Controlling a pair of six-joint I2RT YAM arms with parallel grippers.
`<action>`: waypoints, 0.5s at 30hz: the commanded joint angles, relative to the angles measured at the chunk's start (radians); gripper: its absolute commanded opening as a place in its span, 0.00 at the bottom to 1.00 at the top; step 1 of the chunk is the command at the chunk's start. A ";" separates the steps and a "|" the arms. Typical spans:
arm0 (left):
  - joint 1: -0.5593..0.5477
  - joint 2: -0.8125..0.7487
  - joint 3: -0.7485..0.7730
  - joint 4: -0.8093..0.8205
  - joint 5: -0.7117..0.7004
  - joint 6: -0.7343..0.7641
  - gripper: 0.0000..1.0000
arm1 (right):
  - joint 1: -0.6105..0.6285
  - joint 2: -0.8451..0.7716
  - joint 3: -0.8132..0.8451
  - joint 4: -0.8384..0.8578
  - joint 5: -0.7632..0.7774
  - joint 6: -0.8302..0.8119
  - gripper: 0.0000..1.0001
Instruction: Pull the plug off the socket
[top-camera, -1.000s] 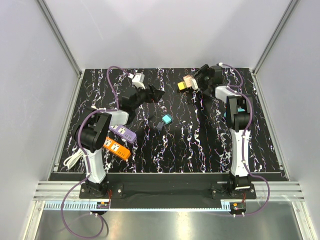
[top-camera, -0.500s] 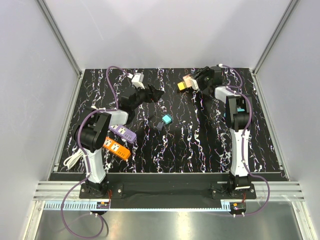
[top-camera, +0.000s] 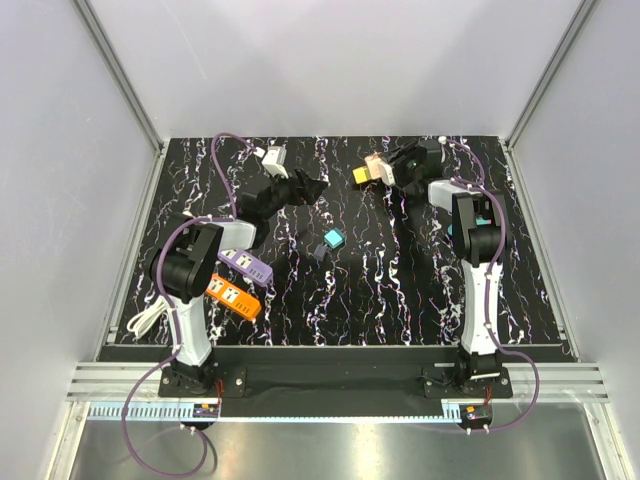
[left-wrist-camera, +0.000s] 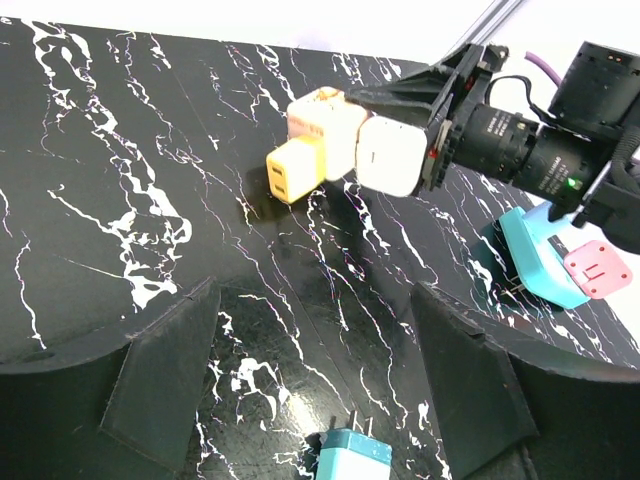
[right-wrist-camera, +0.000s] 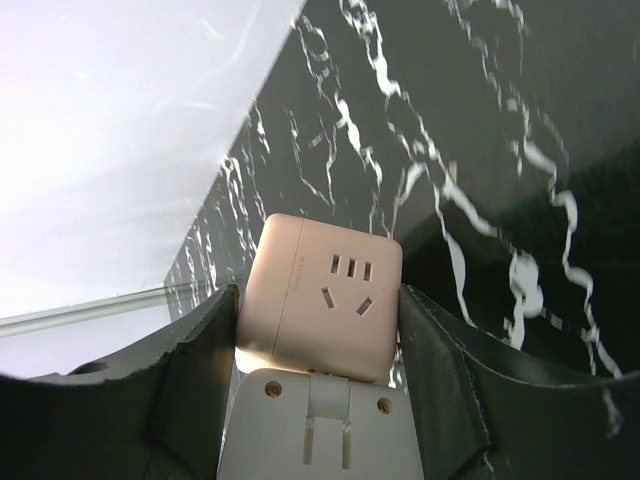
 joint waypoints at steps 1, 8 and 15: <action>0.009 0.003 -0.001 0.083 0.019 0.009 0.81 | 0.038 -0.080 -0.028 -0.116 0.055 0.007 0.34; 0.015 0.002 -0.002 0.086 0.026 0.004 0.81 | 0.061 -0.231 -0.112 -0.294 0.164 0.056 0.30; 0.016 0.002 -0.008 0.083 0.033 0.007 0.81 | 0.142 -0.355 -0.246 -0.381 0.330 0.179 0.34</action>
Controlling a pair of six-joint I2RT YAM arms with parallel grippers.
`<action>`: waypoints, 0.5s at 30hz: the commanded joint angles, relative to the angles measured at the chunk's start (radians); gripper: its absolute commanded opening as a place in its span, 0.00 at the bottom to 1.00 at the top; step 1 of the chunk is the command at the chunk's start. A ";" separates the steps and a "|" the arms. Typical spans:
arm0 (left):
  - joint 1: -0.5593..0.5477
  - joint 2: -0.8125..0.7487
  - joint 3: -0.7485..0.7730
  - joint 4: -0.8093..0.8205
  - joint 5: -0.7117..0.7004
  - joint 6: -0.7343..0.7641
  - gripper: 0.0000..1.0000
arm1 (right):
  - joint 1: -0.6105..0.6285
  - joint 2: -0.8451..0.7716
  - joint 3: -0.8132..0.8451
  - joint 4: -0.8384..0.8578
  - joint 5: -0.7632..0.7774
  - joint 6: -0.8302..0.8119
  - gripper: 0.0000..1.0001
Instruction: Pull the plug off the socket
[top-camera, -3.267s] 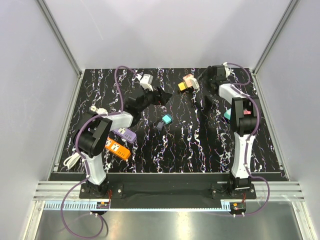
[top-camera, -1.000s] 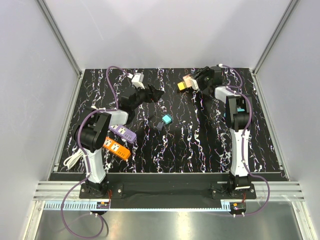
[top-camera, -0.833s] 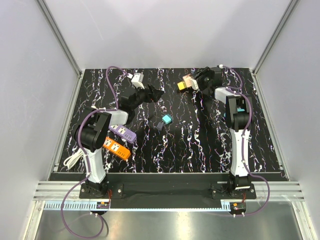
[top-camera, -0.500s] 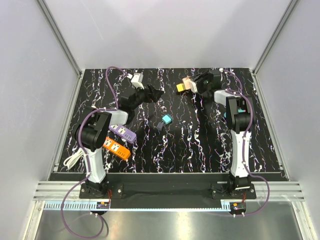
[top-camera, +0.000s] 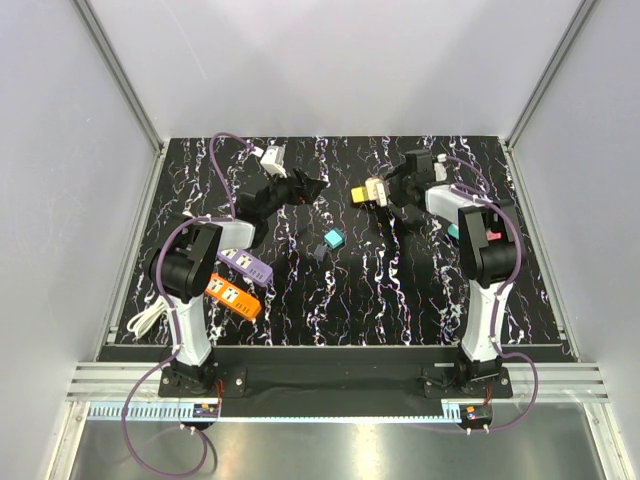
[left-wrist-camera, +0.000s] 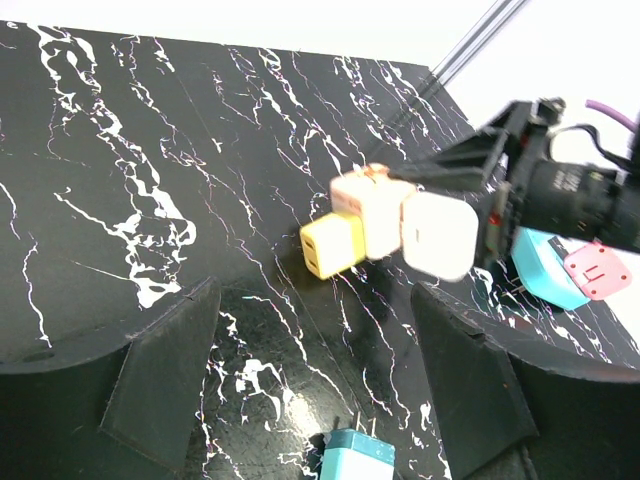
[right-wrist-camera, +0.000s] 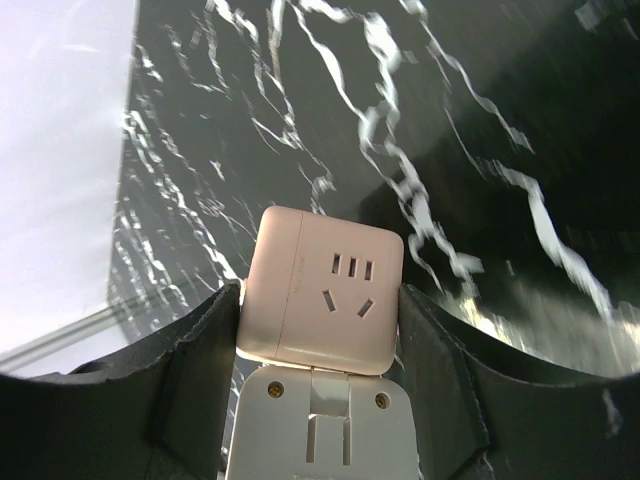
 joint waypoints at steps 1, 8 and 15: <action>0.007 0.002 -0.008 0.078 0.023 0.005 0.81 | 0.063 -0.088 -0.029 -0.084 0.156 0.089 0.34; 0.007 0.005 -0.005 0.072 0.036 0.011 0.81 | 0.106 -0.073 -0.068 -0.075 0.180 0.196 0.40; 0.007 0.005 0.003 0.060 0.056 0.025 0.82 | 0.114 -0.093 -0.114 -0.026 0.219 0.172 0.54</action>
